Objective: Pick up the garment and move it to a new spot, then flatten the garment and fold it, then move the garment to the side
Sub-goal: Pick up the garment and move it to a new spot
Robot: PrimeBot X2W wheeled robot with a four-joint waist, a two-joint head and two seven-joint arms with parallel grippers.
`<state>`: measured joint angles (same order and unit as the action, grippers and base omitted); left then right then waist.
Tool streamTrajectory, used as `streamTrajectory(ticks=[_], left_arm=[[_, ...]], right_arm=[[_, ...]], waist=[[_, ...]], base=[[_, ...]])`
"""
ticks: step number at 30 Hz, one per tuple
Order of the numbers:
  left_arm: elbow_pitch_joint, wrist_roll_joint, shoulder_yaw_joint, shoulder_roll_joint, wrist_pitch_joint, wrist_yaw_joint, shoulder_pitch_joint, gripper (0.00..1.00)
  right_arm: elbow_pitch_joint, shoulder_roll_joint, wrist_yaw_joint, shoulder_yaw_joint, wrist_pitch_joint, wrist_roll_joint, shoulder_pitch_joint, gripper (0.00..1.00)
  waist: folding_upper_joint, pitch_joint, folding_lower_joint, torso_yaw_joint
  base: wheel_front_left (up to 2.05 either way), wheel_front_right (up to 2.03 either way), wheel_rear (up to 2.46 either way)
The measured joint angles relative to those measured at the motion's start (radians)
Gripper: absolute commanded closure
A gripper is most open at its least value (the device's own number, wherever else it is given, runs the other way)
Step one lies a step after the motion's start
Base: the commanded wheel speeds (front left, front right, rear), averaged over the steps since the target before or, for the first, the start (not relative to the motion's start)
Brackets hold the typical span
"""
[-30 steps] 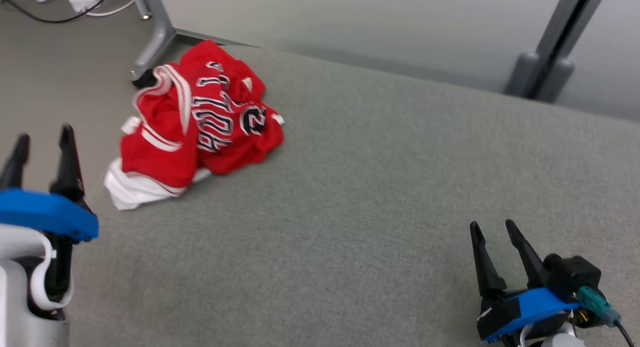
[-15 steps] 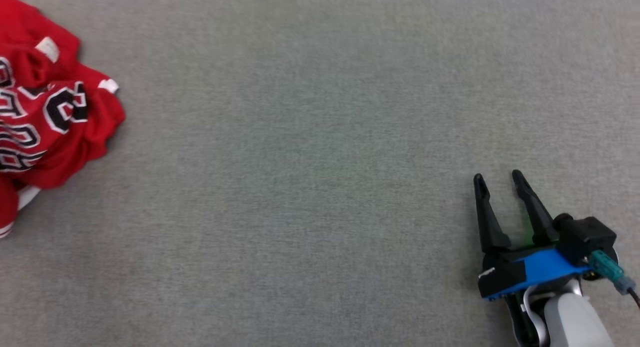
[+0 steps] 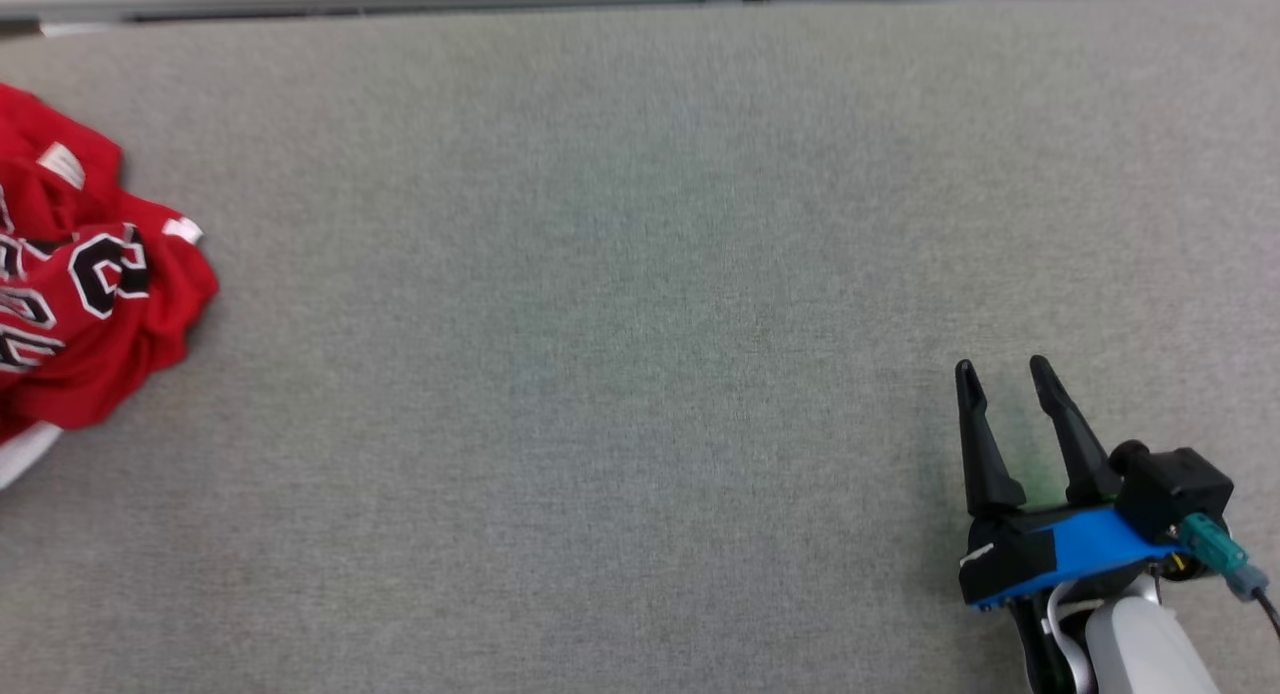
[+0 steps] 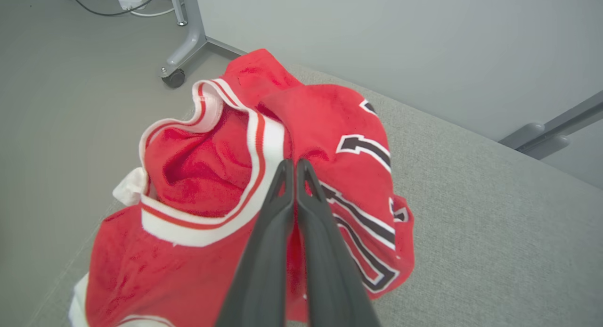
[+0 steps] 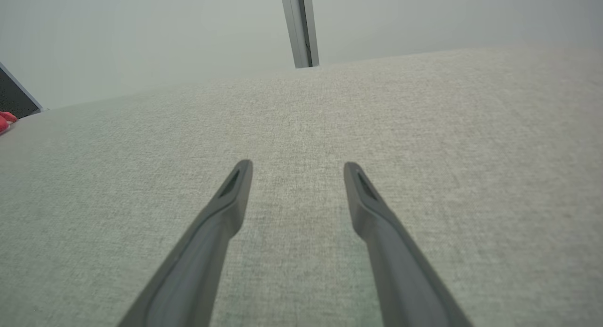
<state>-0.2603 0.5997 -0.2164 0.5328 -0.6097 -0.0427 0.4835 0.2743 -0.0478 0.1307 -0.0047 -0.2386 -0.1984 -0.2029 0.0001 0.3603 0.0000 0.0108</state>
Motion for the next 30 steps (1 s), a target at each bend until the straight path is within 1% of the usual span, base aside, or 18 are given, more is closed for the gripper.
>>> streamTrajectory(ticks=[2, 6, 10, 13, 16, 21, 26, 30], left_arm=[[0.035, -0.008, 0.013, 0.007, 0.004, 0.012, 0.019, 1.0], [0.114, -0.039, 0.067, 0.039, -0.01, 0.041, 0.068, 1.0], [0.179, -0.037, 0.134, 0.024, -0.032, 0.073, 0.165, 1.0], [0.218, -0.035, 0.206, -0.018, -0.046, 0.095, 0.256, 1.0], [0.244, -0.017, 0.268, -0.075, -0.056, 0.111, 0.327, 1.0], [0.269, 0.008, 0.348, -0.159, -0.049, 0.131, 0.398, 1.0], [0.271, 0.035, 0.415, -0.23, -0.033, 0.141, 0.395, 1.0], [0.257, 0.04, 0.476, -0.283, 0.003, 0.148, 0.332, 1.0]], right_arm=[[0.012, 0.0, 0.0, 0.005, -0.002, -0.001, 0.003, 0.0], [0.042, 0.0, 0.0, 0.008, -0.01, -0.014, 0.02, 0.0], [0.066, 0.0, 0.0, 0.015, -0.014, -0.034, 0.047, 0.0], [0.08, 0.0, 0.0, 0.029, -0.018, -0.042, 0.065, 0.0], [0.087, 0.0, 0.0, 0.038, -0.018, -0.051, 0.081, 0.0], [0.089, 0.0, 0.0, 0.054, -0.02, -0.06, 0.096, 0.0], [0.083, 0.0, 0.0, 0.059, -0.019, -0.061, 0.104, 0.0], [0.074, 0.0, 0.0, 0.056, -0.019, -0.066, 0.103, 0.0]], waist=[[0.0, -0.037, -0.0001, 0.004], [0.0, -0.116, -0.0002, 0.006], [0.0, -0.192, -0.0003, 0.002], [0.0, -0.238, -0.0003, -0.006], [0.0, -0.269, -0.0003, -0.023], [0.0, -0.296, -0.0002, -0.068], [0.0, -0.297, -0.0001, -0.127], [0.0, -0.282, -0.0001, -0.17]], base=[[0.0, 0.0, 0.0], [0.0, 0.0, 0.0], [0.0, 0.0, 0.0], [0.0, 0.0, 0.0], [0.0, 0.0, 0.0], [0.0, 0.0, 0.0], [0.0, 0.0, 0.0], [0.0, 0.0, 0.0]])
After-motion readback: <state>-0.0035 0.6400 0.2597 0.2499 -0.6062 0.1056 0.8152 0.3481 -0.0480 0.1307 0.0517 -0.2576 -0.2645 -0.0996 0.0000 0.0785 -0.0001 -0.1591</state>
